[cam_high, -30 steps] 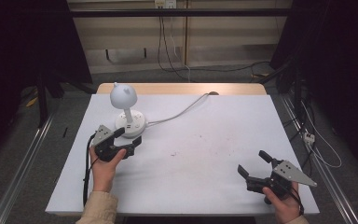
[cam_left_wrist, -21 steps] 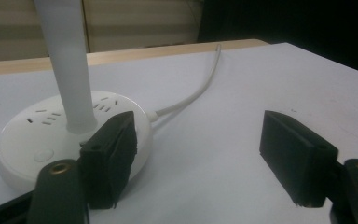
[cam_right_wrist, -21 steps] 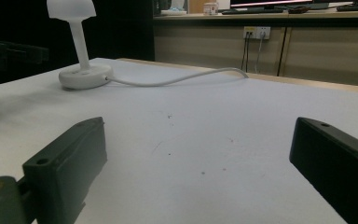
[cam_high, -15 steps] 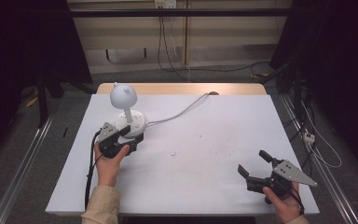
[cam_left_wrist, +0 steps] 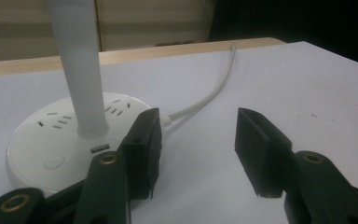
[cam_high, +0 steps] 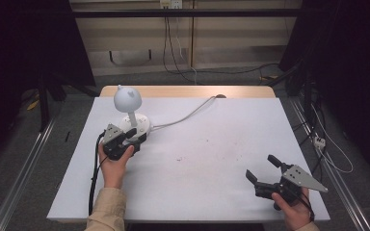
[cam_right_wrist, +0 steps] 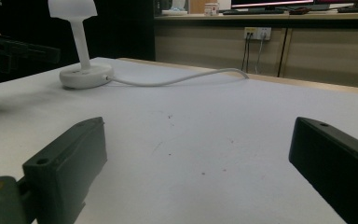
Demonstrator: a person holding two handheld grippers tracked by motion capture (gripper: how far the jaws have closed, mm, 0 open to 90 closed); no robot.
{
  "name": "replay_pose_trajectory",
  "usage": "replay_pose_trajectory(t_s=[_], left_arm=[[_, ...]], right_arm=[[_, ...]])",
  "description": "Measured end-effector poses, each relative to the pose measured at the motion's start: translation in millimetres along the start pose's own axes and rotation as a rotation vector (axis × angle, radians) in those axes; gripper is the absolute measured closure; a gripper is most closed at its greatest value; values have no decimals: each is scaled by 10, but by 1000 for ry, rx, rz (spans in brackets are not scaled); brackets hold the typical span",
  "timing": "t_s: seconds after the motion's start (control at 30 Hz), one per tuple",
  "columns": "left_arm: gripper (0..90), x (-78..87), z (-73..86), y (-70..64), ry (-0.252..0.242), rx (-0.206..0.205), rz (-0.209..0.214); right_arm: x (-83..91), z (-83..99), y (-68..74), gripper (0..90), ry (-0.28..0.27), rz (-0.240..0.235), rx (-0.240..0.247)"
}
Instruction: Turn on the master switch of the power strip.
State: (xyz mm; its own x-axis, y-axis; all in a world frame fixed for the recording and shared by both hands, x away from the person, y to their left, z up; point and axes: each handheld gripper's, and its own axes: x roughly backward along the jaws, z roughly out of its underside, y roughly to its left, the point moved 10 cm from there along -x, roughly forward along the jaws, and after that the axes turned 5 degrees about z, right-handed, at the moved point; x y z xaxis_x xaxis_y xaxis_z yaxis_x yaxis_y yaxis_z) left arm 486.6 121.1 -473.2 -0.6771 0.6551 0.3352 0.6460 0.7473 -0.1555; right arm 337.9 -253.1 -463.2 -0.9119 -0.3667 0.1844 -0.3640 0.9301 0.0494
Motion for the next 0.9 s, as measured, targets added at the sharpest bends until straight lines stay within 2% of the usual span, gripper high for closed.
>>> replay_pose_trajectory(t_s=[0.47,0.63,0.9], left_arm=[[635,-82,21,110,39,22,-61],[675,-110,54,143,64,19,-73],[703,-134,41,152,62,25,-76]], right_arm=[[-1,0,7,37,2,-5,6],[2,1,7,37,2,-9,14],[2,1,4,40,3,-5,16]])
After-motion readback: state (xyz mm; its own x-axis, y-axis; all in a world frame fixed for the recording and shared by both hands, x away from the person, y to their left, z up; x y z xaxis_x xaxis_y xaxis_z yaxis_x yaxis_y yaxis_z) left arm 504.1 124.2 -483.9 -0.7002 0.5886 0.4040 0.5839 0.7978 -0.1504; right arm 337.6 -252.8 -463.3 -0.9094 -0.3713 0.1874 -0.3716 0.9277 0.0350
